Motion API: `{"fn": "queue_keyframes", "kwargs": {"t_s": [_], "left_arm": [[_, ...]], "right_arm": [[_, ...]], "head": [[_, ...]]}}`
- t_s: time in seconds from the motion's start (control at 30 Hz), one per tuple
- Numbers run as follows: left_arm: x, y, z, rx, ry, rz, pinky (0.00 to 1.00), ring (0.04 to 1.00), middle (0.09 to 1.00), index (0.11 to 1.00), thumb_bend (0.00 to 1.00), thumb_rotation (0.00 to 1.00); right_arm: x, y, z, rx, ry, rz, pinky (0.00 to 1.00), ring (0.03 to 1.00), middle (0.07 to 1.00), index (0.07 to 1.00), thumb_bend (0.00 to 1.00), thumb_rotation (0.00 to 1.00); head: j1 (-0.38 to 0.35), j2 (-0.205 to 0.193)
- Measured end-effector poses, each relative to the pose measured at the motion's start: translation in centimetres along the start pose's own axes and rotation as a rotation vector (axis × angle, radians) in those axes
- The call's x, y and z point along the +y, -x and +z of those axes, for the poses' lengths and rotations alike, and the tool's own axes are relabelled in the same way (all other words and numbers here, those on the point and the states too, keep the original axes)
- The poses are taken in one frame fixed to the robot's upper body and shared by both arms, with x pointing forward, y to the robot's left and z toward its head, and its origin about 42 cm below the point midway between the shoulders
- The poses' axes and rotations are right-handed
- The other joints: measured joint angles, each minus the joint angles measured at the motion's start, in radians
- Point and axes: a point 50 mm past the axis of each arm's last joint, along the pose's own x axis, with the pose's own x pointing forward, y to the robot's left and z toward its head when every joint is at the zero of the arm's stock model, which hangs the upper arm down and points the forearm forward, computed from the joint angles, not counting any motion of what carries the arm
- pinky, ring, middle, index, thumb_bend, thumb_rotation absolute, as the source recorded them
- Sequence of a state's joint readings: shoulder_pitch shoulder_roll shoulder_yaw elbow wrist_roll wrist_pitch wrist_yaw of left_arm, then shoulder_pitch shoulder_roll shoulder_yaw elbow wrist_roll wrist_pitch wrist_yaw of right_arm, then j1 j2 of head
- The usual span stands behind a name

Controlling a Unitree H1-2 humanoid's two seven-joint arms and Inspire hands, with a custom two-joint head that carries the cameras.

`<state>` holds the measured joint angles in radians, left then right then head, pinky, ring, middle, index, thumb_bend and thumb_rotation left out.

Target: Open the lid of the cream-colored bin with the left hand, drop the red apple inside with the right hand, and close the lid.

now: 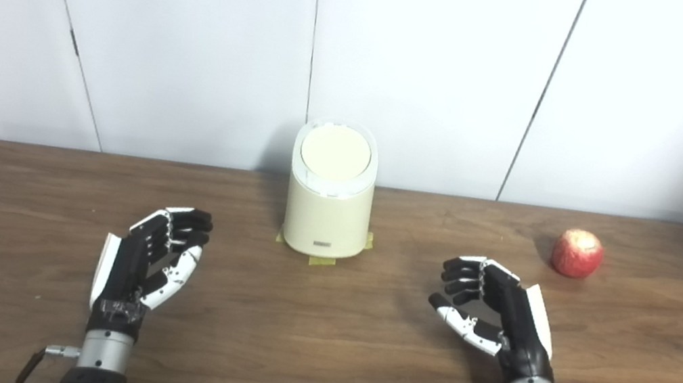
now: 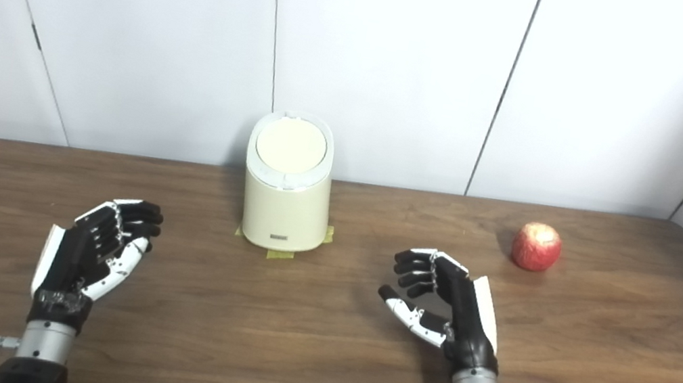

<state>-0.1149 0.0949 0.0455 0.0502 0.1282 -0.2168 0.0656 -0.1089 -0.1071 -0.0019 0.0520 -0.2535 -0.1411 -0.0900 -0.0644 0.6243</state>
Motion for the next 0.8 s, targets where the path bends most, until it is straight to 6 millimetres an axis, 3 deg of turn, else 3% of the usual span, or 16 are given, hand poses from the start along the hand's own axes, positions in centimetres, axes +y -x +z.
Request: {"fn": "queue_keyframes", "kwargs": {"t_s": [0.53,0.6,0.8], "left_arm": [[0.0,0.0,0.0,0.007,0.002,-0.003,0.54,0.632,0.666,0.654,0.3,0.24],[0.1,0.0,0.1,0.016,-0.015,-0.003,0.57,0.67,0.701,0.683,0.33,0.3],[1.1,-0.8,2.1,0.046,-0.132,-0.007,0.92,0.96,0.964,0.946,0.56,0.62]], "right_arm": [[0.0,0.0,0.0,0.0,-0.001,0.0,0.46,0.54,0.579,0.577,0.32,0.09],[0.0,0.0,0.0,0.007,-0.003,0.0,0.47,0.547,0.584,0.581,0.32,0.09],[0.0,0.0,-0.1,0.012,0.001,0.003,0.47,0.545,0.586,0.584,0.3,0.11]], "head": [[-0.017,0.003],[-0.015,0.005],[-0.011,0.0]]}}
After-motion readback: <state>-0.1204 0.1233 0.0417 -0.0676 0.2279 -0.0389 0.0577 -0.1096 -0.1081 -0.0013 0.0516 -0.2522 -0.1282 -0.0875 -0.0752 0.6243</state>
